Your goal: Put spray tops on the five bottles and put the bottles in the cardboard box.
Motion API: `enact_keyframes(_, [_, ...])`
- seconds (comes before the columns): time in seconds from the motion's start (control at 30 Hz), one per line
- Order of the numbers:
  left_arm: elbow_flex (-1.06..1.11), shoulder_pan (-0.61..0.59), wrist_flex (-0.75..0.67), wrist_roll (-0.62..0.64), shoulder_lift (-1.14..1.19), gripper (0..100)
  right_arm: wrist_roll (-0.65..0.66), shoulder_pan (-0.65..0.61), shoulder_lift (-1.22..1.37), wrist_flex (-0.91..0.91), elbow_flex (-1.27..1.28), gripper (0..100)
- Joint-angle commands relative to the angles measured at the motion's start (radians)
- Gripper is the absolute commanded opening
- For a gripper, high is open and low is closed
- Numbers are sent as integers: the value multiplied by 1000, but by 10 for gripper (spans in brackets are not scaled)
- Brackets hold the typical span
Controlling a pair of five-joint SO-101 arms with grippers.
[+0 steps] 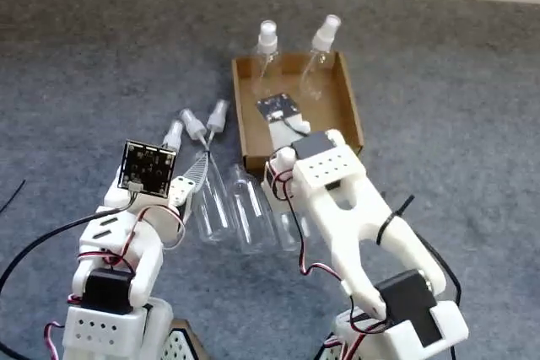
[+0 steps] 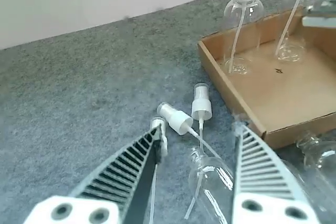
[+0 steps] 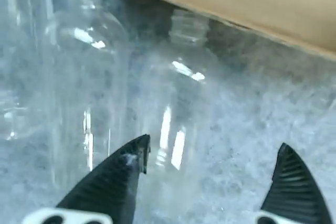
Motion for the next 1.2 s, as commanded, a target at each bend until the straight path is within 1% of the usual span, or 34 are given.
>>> enact_keyframes(0.0, [-5,-12,-31,-9,-8,207,-17,-1,-15,-74,64,260])
enact_keyframes(0.13, [-5,-12,-31,-9,-8,207,-8,22,-19,-81,91,118])
enact_keyframes(0.27, [-5,-12,-31,-9,-7,207,-5,87,-21,-74,124,12])
enact_keyframes(0.3, [-5,-12,-31,-9,-5,207,20,105,-21,-68,131,0])
enact_keyframes(0.4, [-5,-12,-31,-9,-5,207,173,143,-22,7,151,4])
enact_keyframes(0.5, [-5,-12,-31,-9,-4,207,235,203,-64,50,182,4])
enact_keyframes(0.6, [-5,-12,-32,-9,-4,207,315,344,-189,53,234,4])
enact_keyframes(0.73, [-5,-12,-32,-9,-4,207,463,619,-355,48,262,3])
enact_keyframes(0.83, [-5,-12,-32,-9,-4,207,545,831,-358,41,254,3])
enact_keyframes(0.87, [-5,-12,-32,-9,-4,207,566,883,-340,18,229,3])
enact_keyframes(1.0, [-5,-12,-32,-9,-4,207,575,1010,-170,-50,127,3])
enact_keyframes(1.17, [-4,-12,-31,-8,-4,207,575,1075,101,-71,-61,3])
